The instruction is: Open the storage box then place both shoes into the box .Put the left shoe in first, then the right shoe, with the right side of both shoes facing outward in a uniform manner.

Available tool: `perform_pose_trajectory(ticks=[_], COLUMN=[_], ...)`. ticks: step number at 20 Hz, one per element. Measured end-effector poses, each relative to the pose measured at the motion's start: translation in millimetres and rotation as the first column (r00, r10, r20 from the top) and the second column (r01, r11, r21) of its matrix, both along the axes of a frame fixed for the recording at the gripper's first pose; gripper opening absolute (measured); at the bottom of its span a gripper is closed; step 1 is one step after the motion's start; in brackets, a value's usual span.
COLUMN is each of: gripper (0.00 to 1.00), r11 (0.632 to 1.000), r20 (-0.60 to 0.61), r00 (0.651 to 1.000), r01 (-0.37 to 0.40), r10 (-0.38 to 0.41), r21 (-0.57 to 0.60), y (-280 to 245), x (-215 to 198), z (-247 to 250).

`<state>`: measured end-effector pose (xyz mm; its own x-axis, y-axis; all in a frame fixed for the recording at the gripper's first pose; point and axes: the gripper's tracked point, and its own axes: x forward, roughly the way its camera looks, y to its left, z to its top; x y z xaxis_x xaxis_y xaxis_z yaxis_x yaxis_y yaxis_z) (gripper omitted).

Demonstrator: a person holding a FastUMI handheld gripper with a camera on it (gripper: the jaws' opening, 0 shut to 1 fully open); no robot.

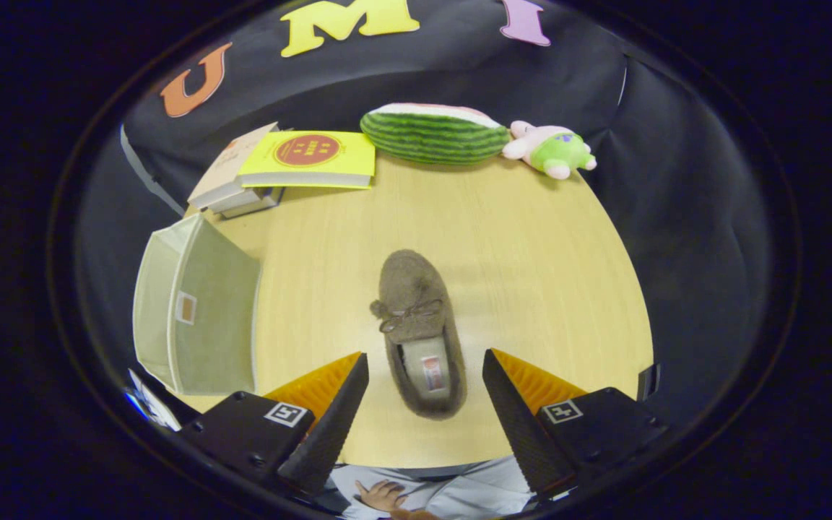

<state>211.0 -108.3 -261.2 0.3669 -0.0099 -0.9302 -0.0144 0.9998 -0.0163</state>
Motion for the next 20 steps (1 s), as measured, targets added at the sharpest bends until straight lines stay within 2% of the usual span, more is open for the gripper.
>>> perform_pose_trajectory(ticks=[8,9,11,12,15,17,20], gripper=[1.0,0.85,0.79,0.74,0.13,0.07,0.06], r11=[0.996,0.992,0.985,0.99,0.995,0.993,0.994], r20=[-0.128,-0.104,-0.066,-0.07,-0.09,-0.096,-0.119], r00=[0.991,0.995,0.998,0.998,0.995,0.993,0.987], r01=[-0.038,-0.017,-0.008,-0.013,0.027,0.052,0.106], r10=[0.027,0.004,-0.003,0.003,-0.036,-0.063,-0.108], r21=[-0.083,-0.127,-0.171,-0.141,-0.101,-0.109,-0.029], y=[-25,-35,-43,-36,-27,-25,-9], x=[13,20,37,40,29,23,8], z=[-84,-90,-96,-104,-105,-100,-85])
